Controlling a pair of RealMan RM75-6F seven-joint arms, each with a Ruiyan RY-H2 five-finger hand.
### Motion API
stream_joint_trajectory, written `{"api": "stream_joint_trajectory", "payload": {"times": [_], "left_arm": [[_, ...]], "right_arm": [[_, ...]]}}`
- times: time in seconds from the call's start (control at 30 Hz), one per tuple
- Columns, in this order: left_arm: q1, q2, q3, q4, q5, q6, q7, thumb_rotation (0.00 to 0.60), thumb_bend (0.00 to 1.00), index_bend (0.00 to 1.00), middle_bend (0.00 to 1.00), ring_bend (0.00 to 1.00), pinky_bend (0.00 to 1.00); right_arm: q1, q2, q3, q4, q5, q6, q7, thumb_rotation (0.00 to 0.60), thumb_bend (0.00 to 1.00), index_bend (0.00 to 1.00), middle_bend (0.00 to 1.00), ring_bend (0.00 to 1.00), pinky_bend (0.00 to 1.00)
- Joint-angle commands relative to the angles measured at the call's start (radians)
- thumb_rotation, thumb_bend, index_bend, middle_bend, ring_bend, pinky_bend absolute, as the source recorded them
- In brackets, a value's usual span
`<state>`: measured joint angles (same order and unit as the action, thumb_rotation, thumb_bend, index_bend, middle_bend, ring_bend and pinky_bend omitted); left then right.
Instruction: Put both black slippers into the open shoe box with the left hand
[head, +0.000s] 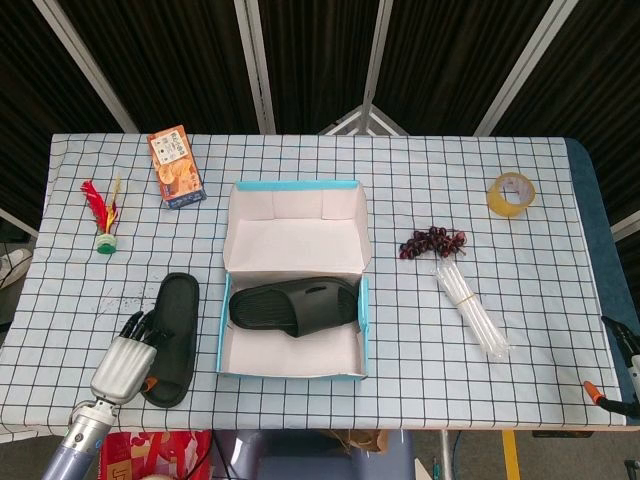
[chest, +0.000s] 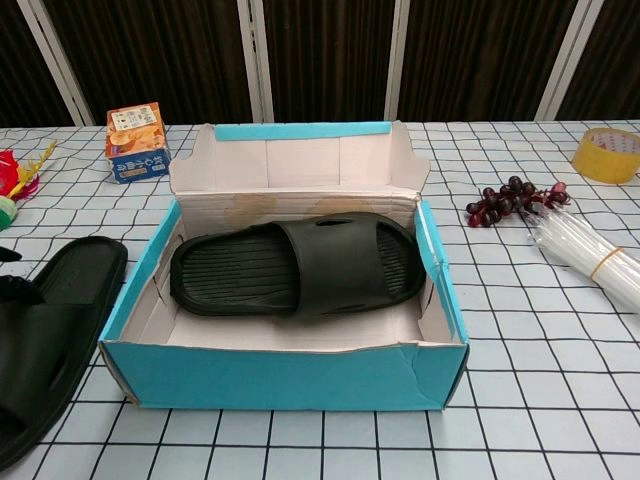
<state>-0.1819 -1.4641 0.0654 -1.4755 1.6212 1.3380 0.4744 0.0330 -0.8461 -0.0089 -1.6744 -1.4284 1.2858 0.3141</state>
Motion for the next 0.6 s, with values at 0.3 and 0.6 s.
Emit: {"api": "stream_joint_trajectory", "payload": {"times": [0.3, 0.6], "left_arm": [[0.020, 0.137, -0.050, -0.051, 0.042, 0.152, -0.032, 0.600, 0.34, 0.52, 0.50, 0.13, 0.12], [-0.080, 0.453, -0.185, -0.208, 0.282, 0.285, 0.060, 0.600, 0.34, 0.52, 0.51, 0.13, 0.12]], "right_arm": [[-0.001, 0.002, -0.001, -0.001, 0.001, 0.001, 0.001, 0.600, 0.31, 0.05, 0.11, 0.18, 0.11], [0.002, 0.005, -0.001, -0.012, -0.001, -0.001, -0.006, 0.600, 0.31, 0.05, 0.11, 0.18, 0.11]]}}
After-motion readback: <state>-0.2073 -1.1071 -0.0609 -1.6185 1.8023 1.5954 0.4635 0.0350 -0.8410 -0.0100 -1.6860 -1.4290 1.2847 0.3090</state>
